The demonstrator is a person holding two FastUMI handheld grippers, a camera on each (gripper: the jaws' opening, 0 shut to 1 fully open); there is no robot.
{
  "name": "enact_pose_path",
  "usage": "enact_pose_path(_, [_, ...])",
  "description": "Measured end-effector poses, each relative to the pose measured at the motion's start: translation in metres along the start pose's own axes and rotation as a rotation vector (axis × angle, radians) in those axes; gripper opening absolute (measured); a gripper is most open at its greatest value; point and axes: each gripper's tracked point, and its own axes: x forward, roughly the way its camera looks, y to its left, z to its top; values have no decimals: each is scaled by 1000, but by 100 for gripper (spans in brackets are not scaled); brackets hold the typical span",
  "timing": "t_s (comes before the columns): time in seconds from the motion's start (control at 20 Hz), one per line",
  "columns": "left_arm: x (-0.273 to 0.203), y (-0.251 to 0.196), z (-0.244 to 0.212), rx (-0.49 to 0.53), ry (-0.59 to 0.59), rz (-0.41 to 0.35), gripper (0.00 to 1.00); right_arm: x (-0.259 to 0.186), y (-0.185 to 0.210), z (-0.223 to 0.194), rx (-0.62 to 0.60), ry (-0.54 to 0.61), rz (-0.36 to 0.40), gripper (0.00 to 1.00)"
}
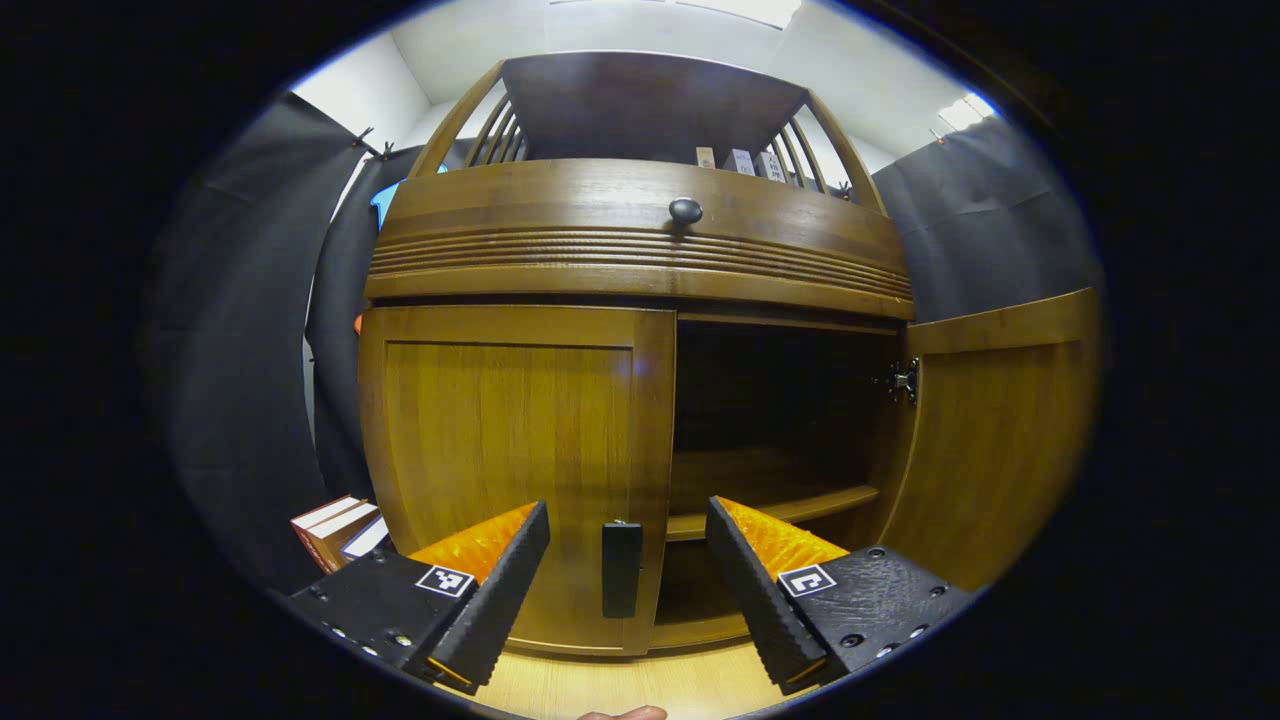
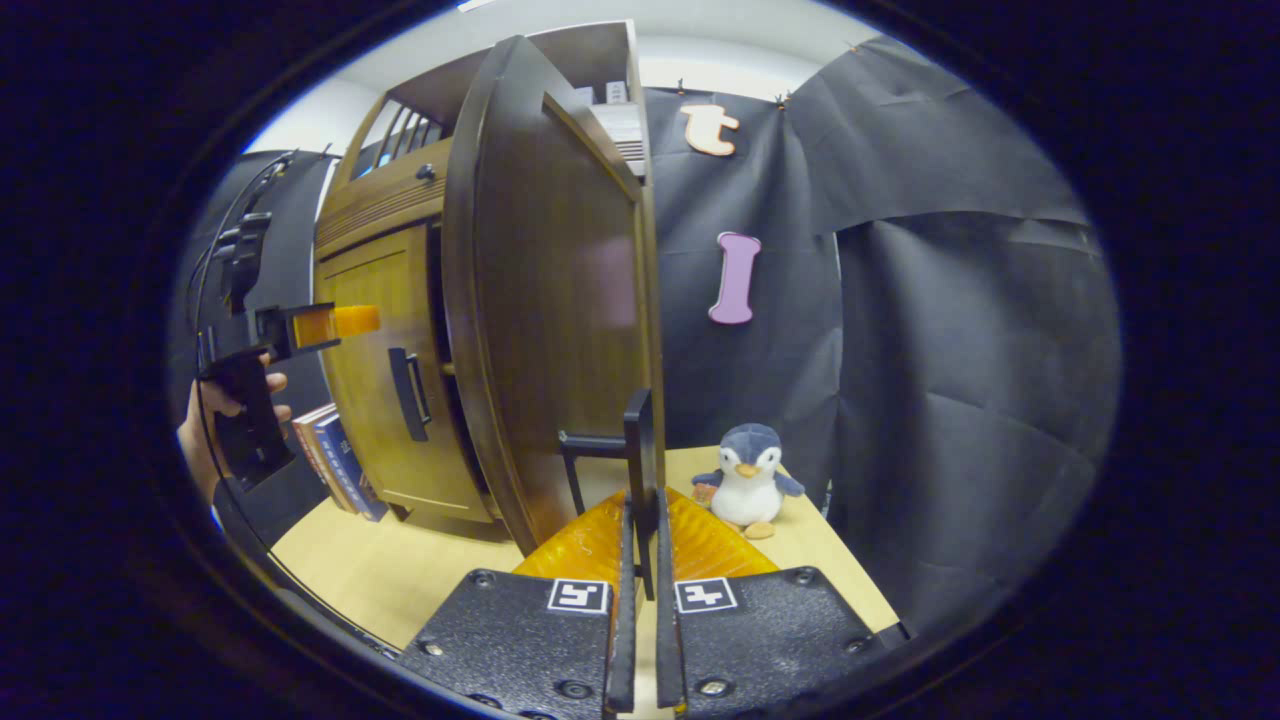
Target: Open the right door of the double-door shoe cabinet with the right hand, and open the left door with the left hand.
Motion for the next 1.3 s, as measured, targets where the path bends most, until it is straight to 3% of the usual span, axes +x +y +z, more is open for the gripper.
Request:
enact_pose_path(0.25, [6, 0, -7, 7, 13, 11, 95, 2, -16, -1, 24, 22, -2, 0])
enact_pose_path(0.3, [8, 1, -10, 5, 15, 12, 95, 0, -15, -3, 18, 28, 1, 5])
enact_pose_path(0.45, [14, 7, -19, 2, 24, 29, 95, -8, -31, -7, -2, 41, -27, 5])
enact_pose_path(0.5, [15, 12, -25, 1, 34, 44, 95, -12, -40, -7, -3, 40, -47, 0])
enact_pose_path(0.55, [16, 16, -30, -4, 44, 59, 95, -17, -49, -7, -1, 39, -67, 5])
enact_pose_path(0.65, [20, 19, -46, -19, 83, 74, 95, -27, -63, -4, 26, 33, -87, 5])
enact_pose_path(0.85, [35, 14, -69, -12, 137, 59, 95, -35, -59, 1, 35, 12, -68, 5])
enact_pose_path(0.95, [46, 15, -78, -11, 147, 54, 95, -42, -56, 9, 18, -9, -74, 0])
enact_pose_path(1.05, [57, 15, -85, -21, 154, 52, 95, -47, -50, 17, 10, -29, -75, 5])
enact_pose_path(1.1, [62, 15, -89, -25, 158, 51, 95, -52, -49, 21, 10, -43, -79, 0])
enact_pose_path(1.2, [71, 17, -96, -23, 166, 53, 95, -58, -48, 29, 17, -70, -78, 5])
enact_pose_path(1.25, [74, 19, -97, -17, 165, 55, 84, -60, -46, 34, 20, -83, -74, 5])
enact_pose_path(1.3, [77, 20, -99, -15, 166, 57, 84, -62, -43, 36, 23, -91, -74, 0])
